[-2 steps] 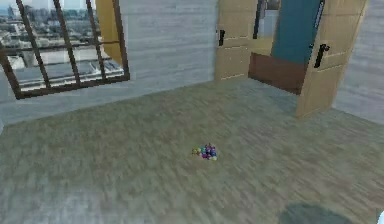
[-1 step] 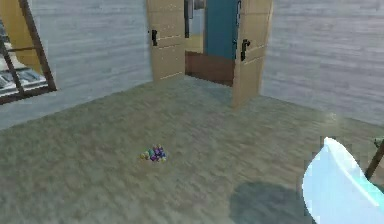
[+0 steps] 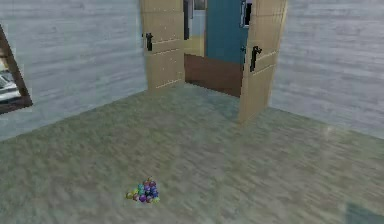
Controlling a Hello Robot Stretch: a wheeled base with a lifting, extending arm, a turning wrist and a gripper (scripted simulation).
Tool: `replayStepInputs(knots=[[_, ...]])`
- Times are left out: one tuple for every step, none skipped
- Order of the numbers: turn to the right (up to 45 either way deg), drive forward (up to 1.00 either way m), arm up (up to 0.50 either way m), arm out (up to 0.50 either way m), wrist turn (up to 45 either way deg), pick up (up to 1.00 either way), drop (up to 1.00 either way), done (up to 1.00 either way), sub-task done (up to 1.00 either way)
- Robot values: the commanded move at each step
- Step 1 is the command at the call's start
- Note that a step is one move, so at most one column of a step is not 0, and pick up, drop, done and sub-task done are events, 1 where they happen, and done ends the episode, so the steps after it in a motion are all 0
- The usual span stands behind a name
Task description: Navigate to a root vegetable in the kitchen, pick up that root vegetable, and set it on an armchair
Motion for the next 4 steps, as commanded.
replayStepInputs(knots=[[6.0,0.00,0.00,0.00,0.0,0.00,0.00,0.00,0.00],[0.0,0.60,0.00,0.00,0.0,0.00,0.00,0.00,0.00],[45.0,0.00,0.00,0.00,0.0,0.00,0.00,0.00,0.00],[6.0,0.00,0.00,0.00,0.0,0.00,0.00,0.00,0.00]])
